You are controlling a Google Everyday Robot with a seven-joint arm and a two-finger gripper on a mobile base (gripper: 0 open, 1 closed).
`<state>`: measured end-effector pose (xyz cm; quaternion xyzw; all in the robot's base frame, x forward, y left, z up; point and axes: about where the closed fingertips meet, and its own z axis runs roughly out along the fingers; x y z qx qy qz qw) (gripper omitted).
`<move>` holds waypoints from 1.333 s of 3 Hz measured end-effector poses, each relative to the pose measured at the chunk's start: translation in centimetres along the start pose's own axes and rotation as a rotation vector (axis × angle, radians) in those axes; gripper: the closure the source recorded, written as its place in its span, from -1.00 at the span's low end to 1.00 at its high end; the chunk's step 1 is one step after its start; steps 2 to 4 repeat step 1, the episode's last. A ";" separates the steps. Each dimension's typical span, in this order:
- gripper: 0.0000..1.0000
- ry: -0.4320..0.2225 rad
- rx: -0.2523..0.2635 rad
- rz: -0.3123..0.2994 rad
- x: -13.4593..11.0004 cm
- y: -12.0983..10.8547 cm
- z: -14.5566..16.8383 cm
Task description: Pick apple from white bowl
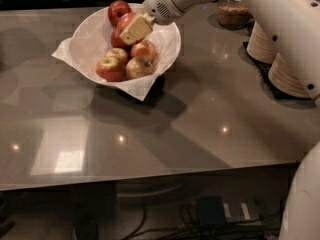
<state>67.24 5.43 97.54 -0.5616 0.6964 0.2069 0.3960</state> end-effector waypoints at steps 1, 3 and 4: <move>1.00 -0.010 -0.094 -0.049 -0.6 0.6 -2.4; 1.00 -0.010 -0.094 -0.049 -0.6 0.6 -2.4; 1.00 -0.010 -0.094 -0.049 -0.6 0.6 -2.4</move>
Offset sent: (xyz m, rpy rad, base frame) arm 0.0000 0.0000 0.0000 0.0000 0.0000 0.0000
